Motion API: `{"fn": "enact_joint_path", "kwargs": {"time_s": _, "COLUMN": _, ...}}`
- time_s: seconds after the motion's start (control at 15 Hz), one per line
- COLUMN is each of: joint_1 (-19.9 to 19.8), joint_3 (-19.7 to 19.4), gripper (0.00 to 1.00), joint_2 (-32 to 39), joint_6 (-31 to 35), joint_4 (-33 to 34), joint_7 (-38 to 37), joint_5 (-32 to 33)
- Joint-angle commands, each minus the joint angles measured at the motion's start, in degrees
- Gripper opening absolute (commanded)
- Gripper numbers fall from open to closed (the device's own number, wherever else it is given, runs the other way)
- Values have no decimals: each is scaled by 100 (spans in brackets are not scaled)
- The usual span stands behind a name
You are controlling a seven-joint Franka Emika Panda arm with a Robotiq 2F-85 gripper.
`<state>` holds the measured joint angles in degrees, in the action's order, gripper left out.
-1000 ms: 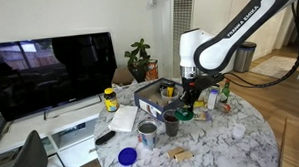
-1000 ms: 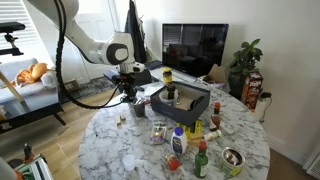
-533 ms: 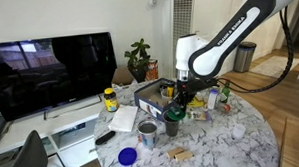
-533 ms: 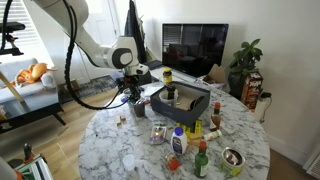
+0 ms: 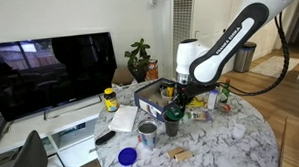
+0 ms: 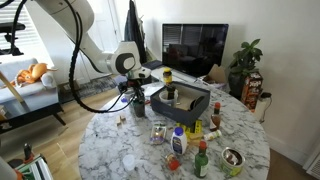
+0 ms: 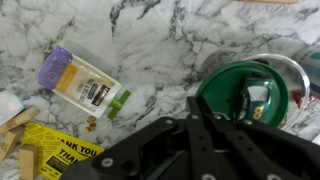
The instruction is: Put the toy car on the green lid then put the green lid on the clear cup on the table
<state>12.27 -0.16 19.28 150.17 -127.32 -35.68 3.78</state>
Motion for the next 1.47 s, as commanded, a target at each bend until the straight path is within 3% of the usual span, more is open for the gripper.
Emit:
{"fn": "enact_joint_path", "kwargs": {"time_s": 0.0, "joint_1": 196, "joint_3": -178, "gripper": 1, "joint_2": 109, "joint_6": 209, "joint_4": 19, "joint_7": -316, "joint_5": 178}}
{"fn": "enact_joint_path", "kwargs": {"time_s": 1.4, "joint_1": 299, "joint_3": -236, "gripper": 2, "joint_2": 142, "joint_6": 220, "joint_4": 78, "joint_7": -555, "joint_5": 141}}
